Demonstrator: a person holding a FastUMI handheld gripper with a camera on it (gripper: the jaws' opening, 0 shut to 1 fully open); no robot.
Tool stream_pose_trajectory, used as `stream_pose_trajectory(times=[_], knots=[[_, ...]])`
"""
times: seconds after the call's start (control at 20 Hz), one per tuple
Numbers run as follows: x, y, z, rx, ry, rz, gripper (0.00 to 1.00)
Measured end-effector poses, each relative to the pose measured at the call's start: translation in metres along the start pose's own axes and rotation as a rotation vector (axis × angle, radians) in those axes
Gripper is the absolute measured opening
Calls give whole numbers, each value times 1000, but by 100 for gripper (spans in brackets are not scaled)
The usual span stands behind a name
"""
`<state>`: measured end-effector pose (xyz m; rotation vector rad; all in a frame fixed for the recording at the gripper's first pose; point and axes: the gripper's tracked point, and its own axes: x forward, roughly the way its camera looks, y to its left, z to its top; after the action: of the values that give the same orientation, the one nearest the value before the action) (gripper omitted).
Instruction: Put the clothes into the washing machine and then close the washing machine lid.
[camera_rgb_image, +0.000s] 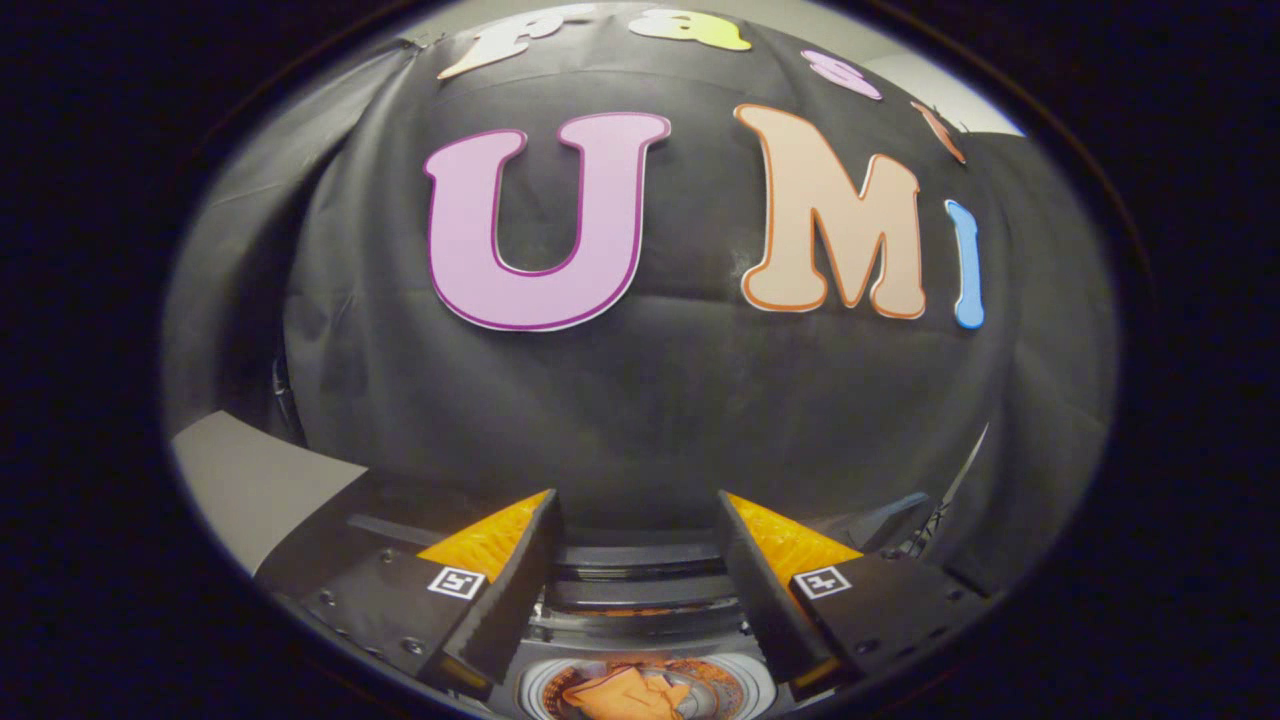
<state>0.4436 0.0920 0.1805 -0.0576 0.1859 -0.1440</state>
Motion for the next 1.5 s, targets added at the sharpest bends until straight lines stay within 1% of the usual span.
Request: stream_pose_trajectory(times=[0.25, 0.6, 1.0, 1.2, 1.5], knots=[[-37, -3, -18, 5, 22, 11, 96], [-77, -6, -44, 4, 73, 30, 97], [-110, -16, -41, 8, 46, 28, 97], [-123, -26, -47, 17, 28, 27, 97], [-150, -47, -62, 34, -50, 33, 97]])
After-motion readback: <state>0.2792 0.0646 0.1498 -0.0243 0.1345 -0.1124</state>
